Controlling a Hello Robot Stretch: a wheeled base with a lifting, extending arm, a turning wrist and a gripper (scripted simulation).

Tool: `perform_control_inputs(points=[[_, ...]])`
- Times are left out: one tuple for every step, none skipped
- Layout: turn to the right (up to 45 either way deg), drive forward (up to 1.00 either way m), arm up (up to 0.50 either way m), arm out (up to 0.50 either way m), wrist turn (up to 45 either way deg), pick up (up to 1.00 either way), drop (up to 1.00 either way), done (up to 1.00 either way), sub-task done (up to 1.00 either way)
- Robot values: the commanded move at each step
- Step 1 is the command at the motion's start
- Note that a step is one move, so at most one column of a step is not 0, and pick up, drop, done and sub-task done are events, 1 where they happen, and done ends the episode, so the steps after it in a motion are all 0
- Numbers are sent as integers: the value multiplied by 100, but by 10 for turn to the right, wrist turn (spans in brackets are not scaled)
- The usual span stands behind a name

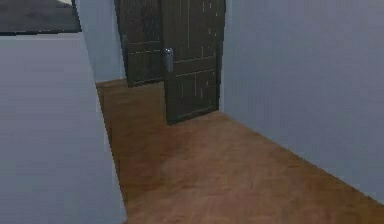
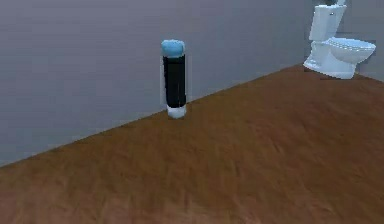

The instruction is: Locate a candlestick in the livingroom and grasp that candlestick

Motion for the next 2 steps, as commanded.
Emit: perform_control_inputs(points=[[-30,0,0,0,0,0,0,0,0],[60,0,0,0,0,0,0,0,0]])
